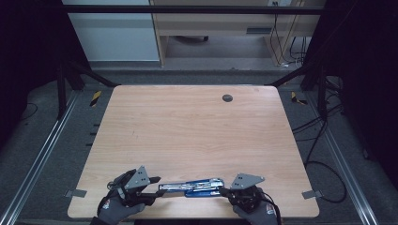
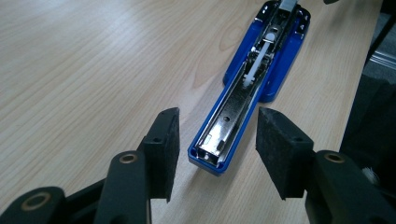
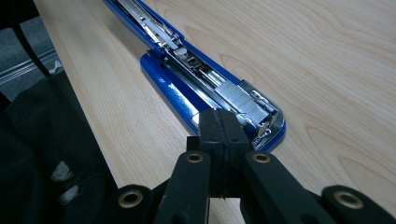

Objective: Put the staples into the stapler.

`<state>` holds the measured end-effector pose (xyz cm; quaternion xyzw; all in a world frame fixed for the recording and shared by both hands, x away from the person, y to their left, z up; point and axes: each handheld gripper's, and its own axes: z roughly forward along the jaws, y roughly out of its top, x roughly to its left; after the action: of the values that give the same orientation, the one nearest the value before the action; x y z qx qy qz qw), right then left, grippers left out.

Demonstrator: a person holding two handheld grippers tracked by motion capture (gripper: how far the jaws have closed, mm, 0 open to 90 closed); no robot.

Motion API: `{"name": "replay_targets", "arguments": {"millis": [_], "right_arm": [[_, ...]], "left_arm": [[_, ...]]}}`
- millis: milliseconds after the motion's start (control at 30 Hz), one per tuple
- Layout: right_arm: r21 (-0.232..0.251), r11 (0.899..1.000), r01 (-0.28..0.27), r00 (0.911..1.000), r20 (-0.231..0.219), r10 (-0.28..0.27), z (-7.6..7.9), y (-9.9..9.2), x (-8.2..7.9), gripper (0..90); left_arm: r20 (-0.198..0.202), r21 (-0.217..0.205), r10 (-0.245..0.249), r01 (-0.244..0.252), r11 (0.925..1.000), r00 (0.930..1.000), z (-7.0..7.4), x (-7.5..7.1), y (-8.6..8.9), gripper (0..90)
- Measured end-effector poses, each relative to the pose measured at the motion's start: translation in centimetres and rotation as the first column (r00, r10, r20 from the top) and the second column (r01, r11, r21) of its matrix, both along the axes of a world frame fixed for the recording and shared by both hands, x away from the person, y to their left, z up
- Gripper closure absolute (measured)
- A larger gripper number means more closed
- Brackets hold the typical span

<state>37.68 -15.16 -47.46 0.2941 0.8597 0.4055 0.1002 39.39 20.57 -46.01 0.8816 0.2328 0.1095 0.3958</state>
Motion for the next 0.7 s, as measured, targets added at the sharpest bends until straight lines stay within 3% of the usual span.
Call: {"name": "replay_targets", "arguments": {"millis": [433, 700], "right_arm": [[-0.023, 1.000, -0.004, 0.9998, -0.017, 0.004, -0.5, 0.3, 0.5, 90.0], [-0.028, 1.000, -0.004, 0.9998, -0.019, 0.003, -0.6, 0.3, 0.5, 90.0]], "left_arm": [[-0.033, 0.065, -0.076, 0.078, 0.9949, 0.9966, -0.7, 1.1, -0.6, 49.3], [-0.061, 0.113, -0.141, 0.147, 0.9825, 0.9881, -1.1, 2.1, -1.3, 49.6]]}}
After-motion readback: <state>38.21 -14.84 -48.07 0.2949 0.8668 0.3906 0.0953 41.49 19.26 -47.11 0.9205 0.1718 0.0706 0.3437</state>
